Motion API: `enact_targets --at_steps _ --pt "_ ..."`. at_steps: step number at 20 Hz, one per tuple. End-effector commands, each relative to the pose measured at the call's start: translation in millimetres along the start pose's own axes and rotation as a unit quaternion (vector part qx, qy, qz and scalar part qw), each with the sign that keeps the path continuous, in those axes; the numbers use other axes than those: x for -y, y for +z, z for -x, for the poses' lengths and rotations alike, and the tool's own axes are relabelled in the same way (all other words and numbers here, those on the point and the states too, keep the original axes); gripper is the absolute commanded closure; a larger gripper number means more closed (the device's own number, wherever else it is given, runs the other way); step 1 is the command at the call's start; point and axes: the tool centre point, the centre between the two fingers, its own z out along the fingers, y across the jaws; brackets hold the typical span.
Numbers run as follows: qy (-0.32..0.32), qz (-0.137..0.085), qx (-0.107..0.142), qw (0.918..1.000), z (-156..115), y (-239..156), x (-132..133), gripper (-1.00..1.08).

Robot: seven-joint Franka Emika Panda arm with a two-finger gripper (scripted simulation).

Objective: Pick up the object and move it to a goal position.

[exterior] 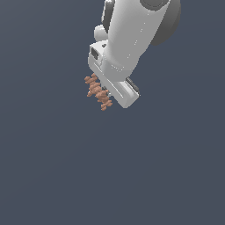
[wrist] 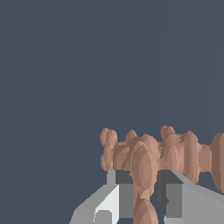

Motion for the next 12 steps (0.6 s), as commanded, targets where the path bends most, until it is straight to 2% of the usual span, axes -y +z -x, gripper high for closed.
enact_targets --at_steps 1,12 --pt "0.0 0.0 0.0 1.0 4.6 -26.2 -13.3 1.08" --pt "0.0 0.001 0.0 1.0 19.6 -122.2 -56.6 1.08"
